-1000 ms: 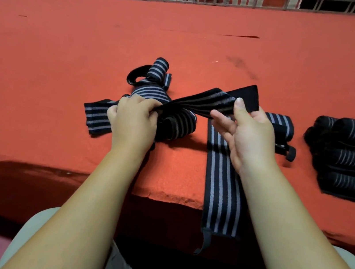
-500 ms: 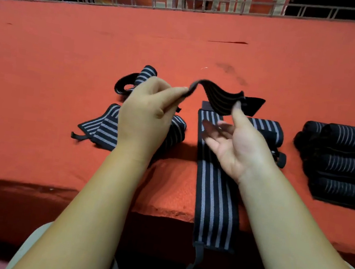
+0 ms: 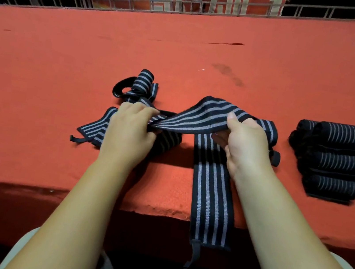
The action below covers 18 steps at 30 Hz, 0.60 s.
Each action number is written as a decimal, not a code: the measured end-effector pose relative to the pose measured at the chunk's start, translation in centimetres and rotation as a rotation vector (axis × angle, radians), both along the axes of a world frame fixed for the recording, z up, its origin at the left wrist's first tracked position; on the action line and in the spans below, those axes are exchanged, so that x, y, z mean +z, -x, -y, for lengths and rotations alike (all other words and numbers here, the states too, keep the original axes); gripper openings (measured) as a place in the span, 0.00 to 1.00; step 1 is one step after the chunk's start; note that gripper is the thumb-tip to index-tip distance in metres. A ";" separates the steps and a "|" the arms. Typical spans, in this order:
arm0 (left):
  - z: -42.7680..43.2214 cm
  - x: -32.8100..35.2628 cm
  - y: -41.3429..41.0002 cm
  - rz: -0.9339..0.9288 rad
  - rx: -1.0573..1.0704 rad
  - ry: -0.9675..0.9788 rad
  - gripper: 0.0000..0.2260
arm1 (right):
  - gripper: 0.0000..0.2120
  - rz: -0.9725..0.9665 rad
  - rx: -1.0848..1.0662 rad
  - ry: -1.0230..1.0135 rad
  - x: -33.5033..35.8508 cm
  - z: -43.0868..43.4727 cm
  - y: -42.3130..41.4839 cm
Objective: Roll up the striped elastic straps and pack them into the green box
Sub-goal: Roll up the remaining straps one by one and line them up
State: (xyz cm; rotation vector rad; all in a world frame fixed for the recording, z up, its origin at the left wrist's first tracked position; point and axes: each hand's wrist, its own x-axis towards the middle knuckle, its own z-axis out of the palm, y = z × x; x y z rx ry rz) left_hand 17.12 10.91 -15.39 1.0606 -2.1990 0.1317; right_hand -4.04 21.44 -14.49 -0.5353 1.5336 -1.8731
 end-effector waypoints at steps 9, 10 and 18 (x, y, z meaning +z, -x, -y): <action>0.5 0.3 -2.0 -0.174 0.278 -0.174 0.18 | 0.11 -0.236 -0.065 0.027 0.6 -0.1 0.0; 0.3 0.5 -2.1 -0.189 0.272 -0.169 0.18 | 0.09 -0.278 -0.068 0.033 0.8 -0.2 0.2; -3.7 4.5 -1.3 -0.292 -0.072 0.004 0.13 | 0.10 -0.456 -0.112 -0.003 0.8 -0.6 1.5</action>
